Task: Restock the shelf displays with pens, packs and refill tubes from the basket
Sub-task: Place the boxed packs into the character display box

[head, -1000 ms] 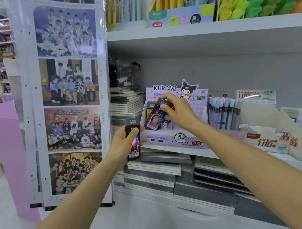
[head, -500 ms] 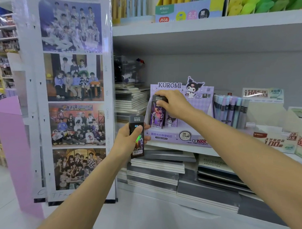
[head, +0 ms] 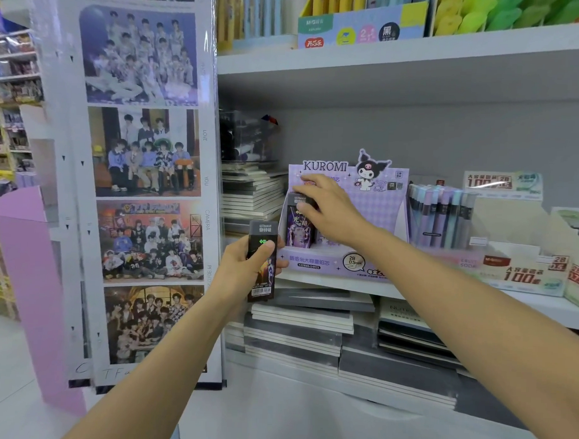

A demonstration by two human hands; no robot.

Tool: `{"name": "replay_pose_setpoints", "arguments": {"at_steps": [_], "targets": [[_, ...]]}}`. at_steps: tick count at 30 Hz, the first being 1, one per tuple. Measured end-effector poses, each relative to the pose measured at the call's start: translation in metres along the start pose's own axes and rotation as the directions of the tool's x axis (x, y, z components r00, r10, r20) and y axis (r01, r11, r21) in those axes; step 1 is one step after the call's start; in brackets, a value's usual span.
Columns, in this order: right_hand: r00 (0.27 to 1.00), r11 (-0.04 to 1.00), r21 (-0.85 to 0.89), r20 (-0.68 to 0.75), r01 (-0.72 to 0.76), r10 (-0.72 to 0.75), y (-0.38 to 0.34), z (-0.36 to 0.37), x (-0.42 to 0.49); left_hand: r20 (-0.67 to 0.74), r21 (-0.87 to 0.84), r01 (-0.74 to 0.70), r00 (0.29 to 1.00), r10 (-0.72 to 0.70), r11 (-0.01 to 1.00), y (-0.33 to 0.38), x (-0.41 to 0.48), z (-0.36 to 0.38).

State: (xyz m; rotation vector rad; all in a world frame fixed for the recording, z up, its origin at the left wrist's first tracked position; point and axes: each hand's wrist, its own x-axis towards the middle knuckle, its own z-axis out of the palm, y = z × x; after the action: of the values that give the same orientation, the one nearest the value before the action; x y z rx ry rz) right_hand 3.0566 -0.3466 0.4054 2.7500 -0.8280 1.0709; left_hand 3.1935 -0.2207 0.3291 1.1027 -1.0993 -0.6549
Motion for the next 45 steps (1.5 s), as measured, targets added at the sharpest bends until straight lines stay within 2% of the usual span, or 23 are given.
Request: {"name": "replay_pose_setpoints", "arguments": {"at_steps": [2,3,5,6,8,9,11,14,16,18,20,22,26,32,39,42,45], "targets": [[0.985,0.975,0.222,-0.170,0.008,0.030,-0.006,-0.007,-0.007,0.013,0.024,-0.020,1.000,0.020,0.999,0.002,-0.001,-0.001],[0.972,0.930,0.368,-0.227,0.021,0.068,-0.010,-0.011,-0.012,0.023,0.017,-0.028,0.999,0.028,0.999,0.004,-0.002,0.000],[0.978,0.811,0.584,-0.179,0.016,0.110,-0.019,-0.018,-0.023,0.045,0.001,-0.057,0.997,0.056,0.998,0.008,-0.003,0.004],[0.991,0.792,0.611,-0.104,-0.003,0.084,-0.022,-0.020,-0.029,0.061,-0.006,-0.078,0.995,0.078,0.997,0.010,-0.005,0.008],[1.000,0.837,0.547,0.024,-0.010,-0.003,-0.027,-0.019,-0.037,0.087,-0.029,-0.120,0.989,0.123,0.992,0.013,-0.006,0.015],[0.999,0.861,0.508,0.040,0.003,-0.027,-0.027,-0.018,-0.040,0.087,-0.041,-0.135,0.987,0.138,0.990,0.015,-0.007,0.019],[1.000,0.843,0.538,-0.001,0.012,-0.014,-0.024,-0.021,-0.043,0.038,-0.007,-0.156,0.987,0.156,0.988,0.017,-0.007,0.023],[0.983,0.722,0.691,-0.113,-0.026,0.144,-0.013,-0.037,-0.040,-0.057,0.284,-0.245,0.961,0.271,0.927,0.013,-0.007,0.022],[0.939,0.741,0.671,-0.231,-0.035,0.254,-0.004,-0.047,-0.036,-0.056,0.504,-0.316,0.917,0.396,0.804,0.005,-0.010,0.019],[0.910,0.794,0.605,-0.297,-0.056,0.290,0.002,-0.048,-0.032,0.076,0.701,-0.385,0.877,0.475,0.600,-0.005,-0.012,0.017],[0.915,0.823,0.563,-0.290,-0.076,0.282,0.001,-0.044,-0.031,0.234,0.816,-0.413,0.876,0.422,0.404,-0.017,-0.013,0.018],[0.930,0.835,0.543,-0.257,-0.086,0.264,-0.002,-0.034,-0.032,0.308,0.851,-0.423,0.882,0.357,0.310,-0.027,-0.015,0.019],[0.957,0.879,0.470,-0.211,-0.081,0.201,-0.008,-0.017,-0.035,0.334,0.862,-0.437,0.872,0.359,0.258,-0.032,-0.017,0.018],[0.992,0.962,0.271,-0.117,-0.018,0.051,-0.010,-0.026,-0.020,0.358,0.872,-0.445,0.863,0.357,0.202,-0.034,-0.016,0.017],[0.999,0.993,0.114,0.047,-0.008,0.002,-0.026,-0.019,0.006,0.364,0.871,-0.454,0.852,0.376,0.187,-0.033,-0.018,0.018],[0.999,0.993,0.112,0.010,-0.033,0.032,-0.027,-0.013,0.005,0.369,0.869,-0.459,0.850,0.377,0.184,-0.032,-0.018,0.018],[0.992,0.974,0.221,-0.110,-0.042,0.067,-0.017,-0.008,-0.010,0.371,0.864,-0.467,0.845,0.385,0.191,-0.033,-0.016,0.018]]}}
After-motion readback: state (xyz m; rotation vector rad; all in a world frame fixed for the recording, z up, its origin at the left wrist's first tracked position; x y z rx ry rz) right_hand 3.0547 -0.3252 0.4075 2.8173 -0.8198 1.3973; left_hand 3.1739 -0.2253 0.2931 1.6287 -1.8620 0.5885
